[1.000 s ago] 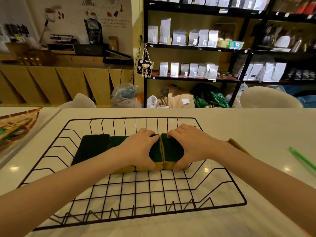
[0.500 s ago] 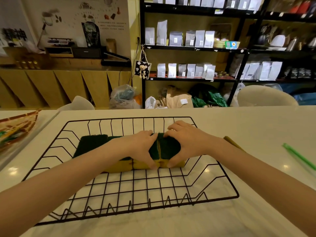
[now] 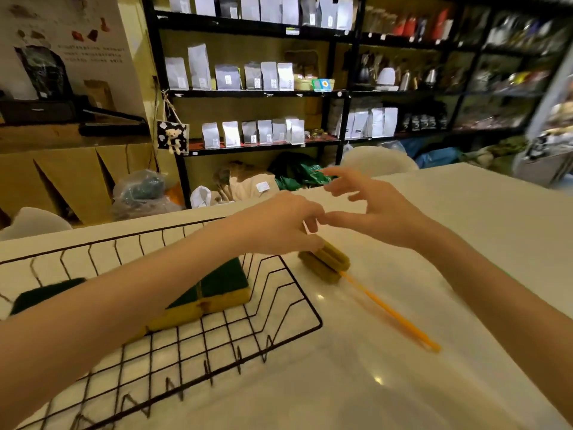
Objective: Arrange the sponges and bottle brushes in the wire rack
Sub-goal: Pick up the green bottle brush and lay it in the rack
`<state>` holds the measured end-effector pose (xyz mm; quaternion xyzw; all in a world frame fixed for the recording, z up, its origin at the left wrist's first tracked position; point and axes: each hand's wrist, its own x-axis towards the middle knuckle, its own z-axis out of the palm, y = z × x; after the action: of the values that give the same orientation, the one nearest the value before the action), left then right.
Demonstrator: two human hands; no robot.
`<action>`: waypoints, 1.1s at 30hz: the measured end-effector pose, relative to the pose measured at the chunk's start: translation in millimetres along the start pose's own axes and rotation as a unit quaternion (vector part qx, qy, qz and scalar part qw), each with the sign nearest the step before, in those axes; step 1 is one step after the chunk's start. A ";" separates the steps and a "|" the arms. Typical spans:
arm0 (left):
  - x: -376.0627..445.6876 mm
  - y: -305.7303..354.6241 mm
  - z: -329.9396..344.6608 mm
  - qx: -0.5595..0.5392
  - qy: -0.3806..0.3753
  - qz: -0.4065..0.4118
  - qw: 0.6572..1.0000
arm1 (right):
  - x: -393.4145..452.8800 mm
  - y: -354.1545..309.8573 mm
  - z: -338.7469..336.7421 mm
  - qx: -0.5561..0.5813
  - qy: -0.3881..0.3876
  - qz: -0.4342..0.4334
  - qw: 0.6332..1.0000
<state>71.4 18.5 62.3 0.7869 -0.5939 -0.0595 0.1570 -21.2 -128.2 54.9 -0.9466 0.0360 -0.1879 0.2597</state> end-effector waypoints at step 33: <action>107.6 45.8 117.1 0.067 -0.251 0.095 0.961 | -127.5 159.6 -29.1 -0.210 -0.021 0.356 0.910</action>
<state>27.6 -116.0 -23.6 0.6956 -0.6885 -0.2002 -0.0456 -145.6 -258.7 -45.5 -0.9074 0.4035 -0.0516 0.1052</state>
